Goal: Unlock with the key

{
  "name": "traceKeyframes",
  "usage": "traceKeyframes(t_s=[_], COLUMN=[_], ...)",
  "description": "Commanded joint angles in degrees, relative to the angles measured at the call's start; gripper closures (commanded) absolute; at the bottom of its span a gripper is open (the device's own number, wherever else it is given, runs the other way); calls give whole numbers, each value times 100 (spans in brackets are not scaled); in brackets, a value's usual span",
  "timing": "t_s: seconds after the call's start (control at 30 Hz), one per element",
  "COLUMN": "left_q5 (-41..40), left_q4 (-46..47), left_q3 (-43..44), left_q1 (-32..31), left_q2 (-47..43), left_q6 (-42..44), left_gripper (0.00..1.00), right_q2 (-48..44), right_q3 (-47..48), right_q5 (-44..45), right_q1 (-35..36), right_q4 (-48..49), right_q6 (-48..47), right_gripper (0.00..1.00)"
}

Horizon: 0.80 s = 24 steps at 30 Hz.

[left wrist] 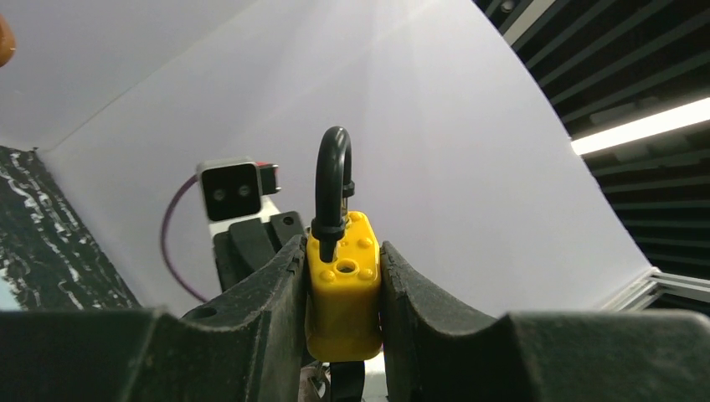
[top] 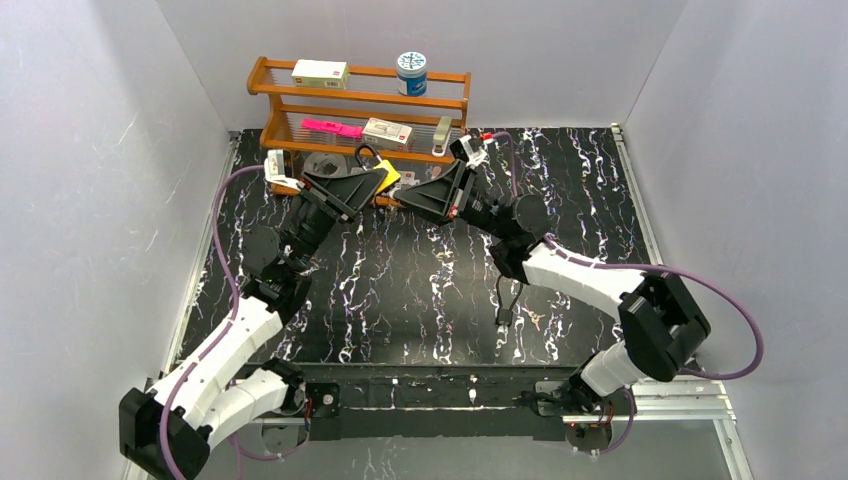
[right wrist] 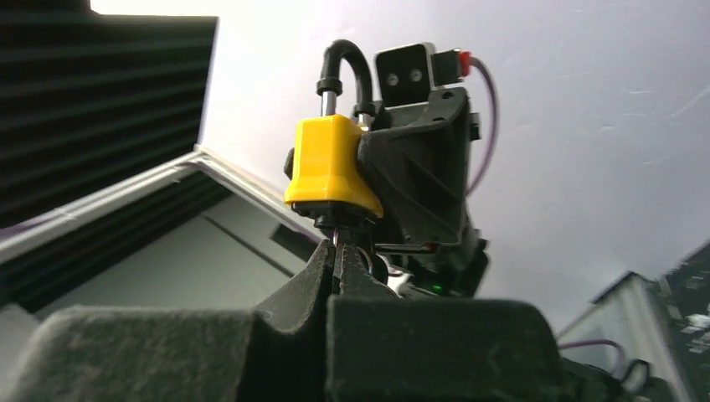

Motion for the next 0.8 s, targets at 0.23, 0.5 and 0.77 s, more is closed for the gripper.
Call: traceKeyframes(t_s=[0.23,0.5,0.77], left_q5=[-234,-916,-1174], left_q4=[655,-628,-2701], left_q3=[212,219,849], left_q1=[-181,-181,-181], left_q2=[107,-98,-119], left_q6=[-446,-313,-315], left_gripper=[100,100,100], right_q2=[-317,-1995,-2279], right_q3=[-175,-51,569], right_q5=[1179,903,899], right_q1=[-355,-576,65], right_q4=[1358,-3328,-4876], right_q6=[1075,-3931,-9723], right_gripper=[81,38,49])
